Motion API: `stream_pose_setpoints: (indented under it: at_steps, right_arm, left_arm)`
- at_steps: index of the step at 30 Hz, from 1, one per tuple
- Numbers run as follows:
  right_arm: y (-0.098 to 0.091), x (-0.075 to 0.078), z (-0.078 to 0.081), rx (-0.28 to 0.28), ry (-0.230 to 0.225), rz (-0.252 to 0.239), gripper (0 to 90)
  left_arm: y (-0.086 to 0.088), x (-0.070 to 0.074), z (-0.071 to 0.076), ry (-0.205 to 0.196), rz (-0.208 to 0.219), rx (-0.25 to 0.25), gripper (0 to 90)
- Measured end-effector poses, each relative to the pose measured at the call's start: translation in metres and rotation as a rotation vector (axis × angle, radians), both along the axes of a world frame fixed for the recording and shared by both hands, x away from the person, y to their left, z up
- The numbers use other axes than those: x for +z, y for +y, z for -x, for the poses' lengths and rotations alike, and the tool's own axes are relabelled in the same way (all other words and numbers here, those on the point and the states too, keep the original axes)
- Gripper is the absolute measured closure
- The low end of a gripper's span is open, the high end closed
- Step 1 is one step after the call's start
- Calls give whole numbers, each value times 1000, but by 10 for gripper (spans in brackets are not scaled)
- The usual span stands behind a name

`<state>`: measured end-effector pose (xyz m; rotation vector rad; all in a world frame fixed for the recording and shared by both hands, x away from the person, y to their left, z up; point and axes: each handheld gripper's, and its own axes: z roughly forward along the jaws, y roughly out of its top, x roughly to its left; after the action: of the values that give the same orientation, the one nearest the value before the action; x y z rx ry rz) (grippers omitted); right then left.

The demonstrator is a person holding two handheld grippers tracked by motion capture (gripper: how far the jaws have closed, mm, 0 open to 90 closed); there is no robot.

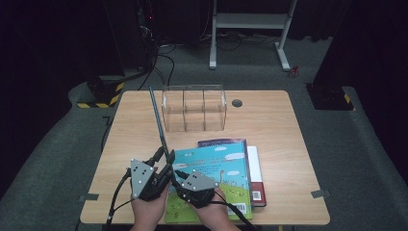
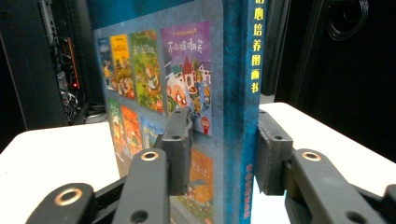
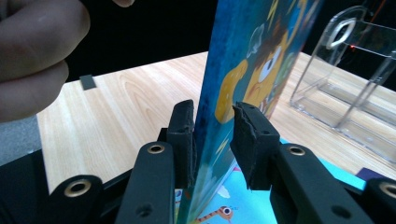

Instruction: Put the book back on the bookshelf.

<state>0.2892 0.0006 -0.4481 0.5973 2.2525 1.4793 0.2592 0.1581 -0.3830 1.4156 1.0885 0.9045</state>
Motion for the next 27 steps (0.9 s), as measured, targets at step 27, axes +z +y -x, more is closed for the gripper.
stream_pose_setpoints:
  at_steps: [27]
  right_arm:
    - [-11,7,-4,-41,9,7,702]
  left_arm:
    - [75,-7,12,-71,-62,50,824]
